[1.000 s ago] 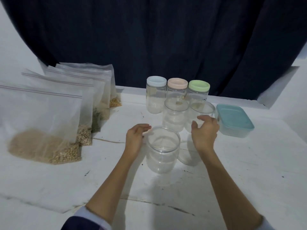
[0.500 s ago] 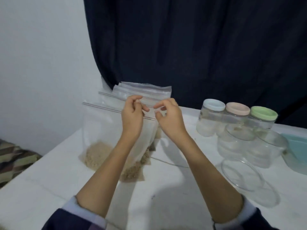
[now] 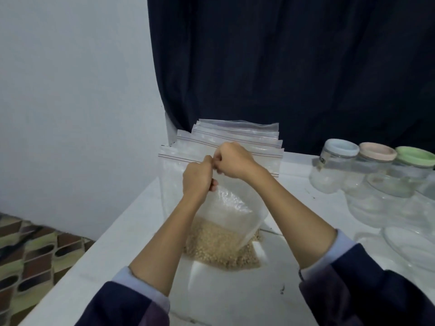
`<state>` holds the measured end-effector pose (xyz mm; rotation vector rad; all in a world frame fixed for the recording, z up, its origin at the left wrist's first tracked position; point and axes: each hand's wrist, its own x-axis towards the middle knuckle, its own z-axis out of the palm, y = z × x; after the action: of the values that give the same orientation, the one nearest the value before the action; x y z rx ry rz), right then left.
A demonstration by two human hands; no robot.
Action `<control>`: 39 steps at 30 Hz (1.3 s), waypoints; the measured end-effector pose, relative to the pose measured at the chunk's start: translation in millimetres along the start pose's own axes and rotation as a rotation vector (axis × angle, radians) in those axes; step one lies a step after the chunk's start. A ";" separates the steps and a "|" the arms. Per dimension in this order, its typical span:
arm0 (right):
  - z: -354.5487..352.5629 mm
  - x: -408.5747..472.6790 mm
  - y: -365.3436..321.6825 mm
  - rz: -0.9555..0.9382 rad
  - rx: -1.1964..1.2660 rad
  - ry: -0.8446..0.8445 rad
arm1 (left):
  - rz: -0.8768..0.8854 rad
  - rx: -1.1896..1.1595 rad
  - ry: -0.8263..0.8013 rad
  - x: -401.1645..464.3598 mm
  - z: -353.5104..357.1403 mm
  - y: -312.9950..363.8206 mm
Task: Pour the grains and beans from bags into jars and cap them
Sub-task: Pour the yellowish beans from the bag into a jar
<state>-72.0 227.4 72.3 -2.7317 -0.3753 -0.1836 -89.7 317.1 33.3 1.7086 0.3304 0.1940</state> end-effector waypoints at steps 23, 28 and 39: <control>-114.5 -136.0 107.9 0.070 0.985 -0.189 | 0.390 -0.004 -0.033 -121.9 99.5 64.2; -108.4 -157.2 136.0 0.071 1.163 -0.231 | 0.406 0.054 -0.050 -147.9 127.5 68.3; -137.4 -179.7 168.0 -0.062 1.308 -0.157 | 0.375 -0.112 -0.175 -182.3 162.4 105.8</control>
<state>-206.7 -17.4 108.6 -1.4425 -0.4114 0.2088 -199.5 91.3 121.3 1.6513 -0.1314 0.3287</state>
